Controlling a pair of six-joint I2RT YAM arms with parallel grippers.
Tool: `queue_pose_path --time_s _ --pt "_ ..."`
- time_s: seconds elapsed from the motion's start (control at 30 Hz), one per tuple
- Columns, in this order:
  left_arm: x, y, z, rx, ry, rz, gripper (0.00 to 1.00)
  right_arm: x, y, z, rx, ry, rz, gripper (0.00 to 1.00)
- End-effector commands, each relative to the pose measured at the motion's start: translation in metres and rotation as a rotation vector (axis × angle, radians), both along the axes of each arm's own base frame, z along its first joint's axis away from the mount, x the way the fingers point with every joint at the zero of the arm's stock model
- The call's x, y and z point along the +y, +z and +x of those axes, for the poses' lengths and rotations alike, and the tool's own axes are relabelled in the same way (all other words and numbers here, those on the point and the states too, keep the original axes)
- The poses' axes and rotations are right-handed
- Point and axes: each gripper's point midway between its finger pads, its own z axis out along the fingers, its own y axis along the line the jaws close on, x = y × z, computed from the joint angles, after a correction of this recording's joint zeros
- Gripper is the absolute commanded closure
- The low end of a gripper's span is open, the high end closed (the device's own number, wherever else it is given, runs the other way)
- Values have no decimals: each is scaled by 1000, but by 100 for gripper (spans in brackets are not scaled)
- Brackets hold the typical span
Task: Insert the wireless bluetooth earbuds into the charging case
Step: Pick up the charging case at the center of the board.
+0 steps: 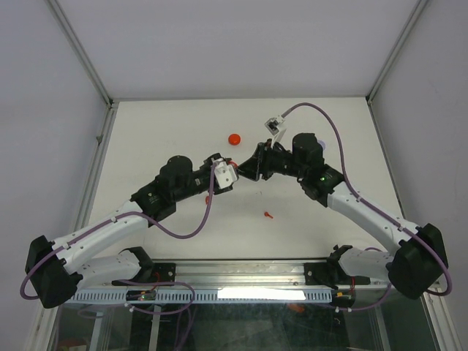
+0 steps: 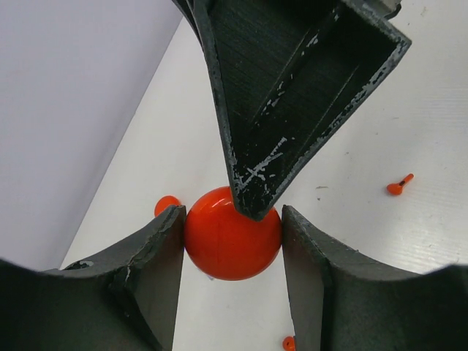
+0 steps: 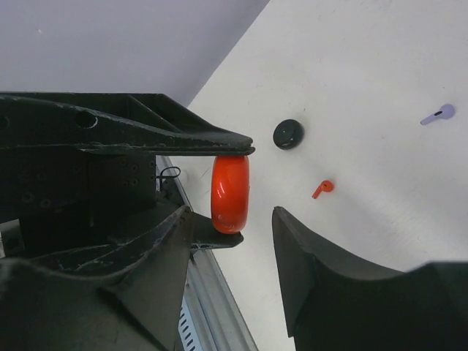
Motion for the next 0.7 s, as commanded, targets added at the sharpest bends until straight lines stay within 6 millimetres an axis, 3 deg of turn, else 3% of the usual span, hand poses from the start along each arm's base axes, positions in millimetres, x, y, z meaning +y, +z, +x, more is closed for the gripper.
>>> queue_pose_path --time_s 0.0,0.3,0.5,0.67 --pt "-9 31 -4 -95 -49 -64 51 11 21 -5 -44 53 64 50" --pt "-13 33 -7 -111 -78 -60 50 17 8 -8 -19 82 47 56" --pt "-11 34 -9 -121 -80 -62 47 20 5 -12 -9 116 56 71" --pt "-8 35 -11 -104 -62 -93 32 16 6 -11 -38 125 67 89"
